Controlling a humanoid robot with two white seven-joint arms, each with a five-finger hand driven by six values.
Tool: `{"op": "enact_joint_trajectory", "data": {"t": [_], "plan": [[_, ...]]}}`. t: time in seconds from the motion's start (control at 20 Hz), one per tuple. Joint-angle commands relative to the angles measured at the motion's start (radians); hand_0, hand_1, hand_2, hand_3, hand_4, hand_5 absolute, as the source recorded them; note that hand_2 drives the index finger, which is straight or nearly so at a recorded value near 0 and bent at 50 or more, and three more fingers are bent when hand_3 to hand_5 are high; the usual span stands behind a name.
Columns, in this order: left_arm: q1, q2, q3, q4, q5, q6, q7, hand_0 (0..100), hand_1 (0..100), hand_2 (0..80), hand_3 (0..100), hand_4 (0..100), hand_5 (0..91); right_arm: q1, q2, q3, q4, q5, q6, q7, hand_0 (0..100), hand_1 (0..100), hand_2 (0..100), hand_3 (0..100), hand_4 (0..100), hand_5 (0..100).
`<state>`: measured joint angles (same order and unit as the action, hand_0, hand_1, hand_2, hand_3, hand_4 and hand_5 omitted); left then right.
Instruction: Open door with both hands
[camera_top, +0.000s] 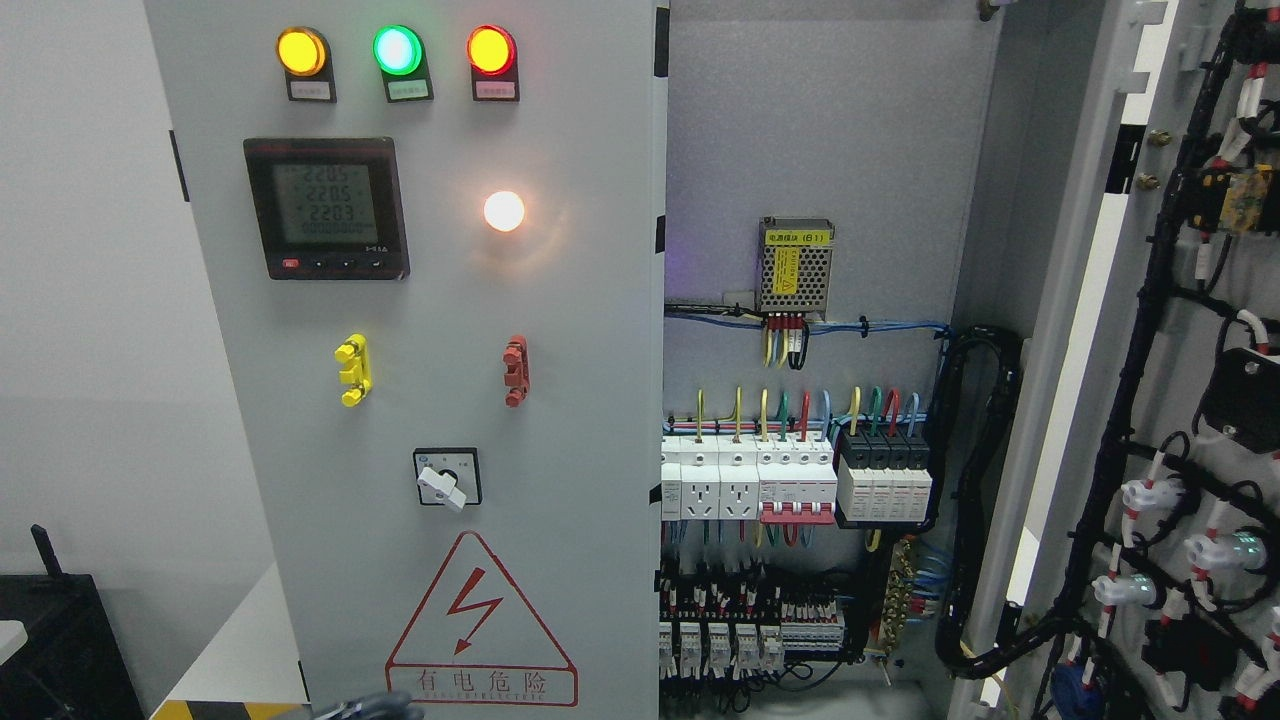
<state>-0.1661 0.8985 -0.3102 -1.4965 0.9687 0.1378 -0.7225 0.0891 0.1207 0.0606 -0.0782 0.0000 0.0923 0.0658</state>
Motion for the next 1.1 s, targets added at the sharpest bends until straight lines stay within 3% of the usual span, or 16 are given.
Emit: {"op": "enact_joint_trajectory", "data": {"t": [0.0, 0.15, 0.3, 0.35, 0.5, 0.75, 0.9, 1.05], "plan": [[0.333, -0.435, 0.721, 0.067, -0.558, -0.012, -0.073, 12, 39, 0.0, 0, 0, 0.0, 0.001, 0.0, 0.001, -0.025, -0.009, 0.0, 0.005, 12, 39, 0, 0, 0, 0], [0.44, -0.648, 0.799, 0.058, -0.756, -0.129, -0.077, 12, 39, 0.0, 0, 0, 0.0, 0.006, 0.0, 0.001, -0.028, -0.009, 0.0, 0.005, 12, 39, 0, 0, 0, 0], [0.552, -0.829, 0.864, 0.062, -0.899, -0.294, -0.077, 12, 39, 0.0, 0, 0, 0.0, 0.009, 0.0, 0.002, -0.046, -0.011, 0.0, 0.005, 12, 39, 0, 0, 0, 0], [0.581, -0.854, 0.879, 0.071, -0.935, -0.329, -0.075, 12, 39, 0.0, 0, 0, 0.0, 0.012, 0.0, 0.002, -0.054, -0.009, 0.0, 0.005, 12, 39, 0, 0, 0, 0], [0.602, -0.852, 0.87, 0.203, -0.987, -0.348, -0.058, 12, 39, 0.0, 0, 0, 0.0, 0.02, 0.0, 0.002, -0.066, -0.009, 0.0, 0.005, 12, 39, 0, 0, 0, 0], [0.603, -0.851, 0.859, 0.462, -1.114, -0.446, 0.056, 12, 39, 0.0, 0, 0, 0.0, 0.031, 0.0, 0.002, -0.068, -0.012, 0.0, 0.003, 12, 39, 0, 0, 0, 0], [0.605, -0.851, 0.827, 0.596, -1.159, -0.507, 0.139, 12, 39, 0.0, 0, 0, 0.0, 0.038, 0.0, 0.002, -0.074, -0.012, 0.0, 0.005, 12, 39, 0, 0, 0, 0], [0.606, -0.842, 0.823, 0.669, -1.193, -0.537, 0.15, 12, 39, 0.0, 0, 0, 0.0, 0.049, -0.001, 0.004, -0.094, -0.011, 0.0, 0.005, 12, 39, 0, 0, 0, 0]]}}
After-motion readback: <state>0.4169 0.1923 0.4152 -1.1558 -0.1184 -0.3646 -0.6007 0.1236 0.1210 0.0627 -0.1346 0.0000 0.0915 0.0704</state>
